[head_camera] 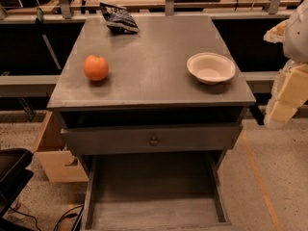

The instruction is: Move paper bowl near blue chip bag

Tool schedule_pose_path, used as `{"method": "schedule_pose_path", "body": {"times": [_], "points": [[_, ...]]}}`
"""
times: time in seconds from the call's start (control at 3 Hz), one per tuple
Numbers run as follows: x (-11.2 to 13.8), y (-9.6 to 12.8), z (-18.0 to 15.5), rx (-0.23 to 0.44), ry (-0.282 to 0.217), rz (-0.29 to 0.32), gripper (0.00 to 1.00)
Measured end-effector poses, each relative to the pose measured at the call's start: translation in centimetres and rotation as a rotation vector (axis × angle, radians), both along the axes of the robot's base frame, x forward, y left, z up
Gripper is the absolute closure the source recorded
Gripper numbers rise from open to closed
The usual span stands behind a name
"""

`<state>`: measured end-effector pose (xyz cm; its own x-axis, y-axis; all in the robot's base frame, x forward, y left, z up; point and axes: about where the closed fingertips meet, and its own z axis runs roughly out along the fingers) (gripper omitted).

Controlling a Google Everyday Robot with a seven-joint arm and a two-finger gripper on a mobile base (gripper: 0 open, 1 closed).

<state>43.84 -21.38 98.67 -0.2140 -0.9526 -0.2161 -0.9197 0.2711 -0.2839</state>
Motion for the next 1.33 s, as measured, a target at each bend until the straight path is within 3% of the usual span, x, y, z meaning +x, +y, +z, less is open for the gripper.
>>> {"method": "schedule_pose_path", "body": {"times": [0.33, 0.67, 1.33], "points": [[0.0, 0.0, 0.0, 0.0, 0.0, 0.0, 0.0], [0.1, 0.2, -0.6, 0.008, -0.053, 0.012, 0.0], [2.5, 1.8, -3.5, -0.034, -0.264, 0.155, 0.0]]}}
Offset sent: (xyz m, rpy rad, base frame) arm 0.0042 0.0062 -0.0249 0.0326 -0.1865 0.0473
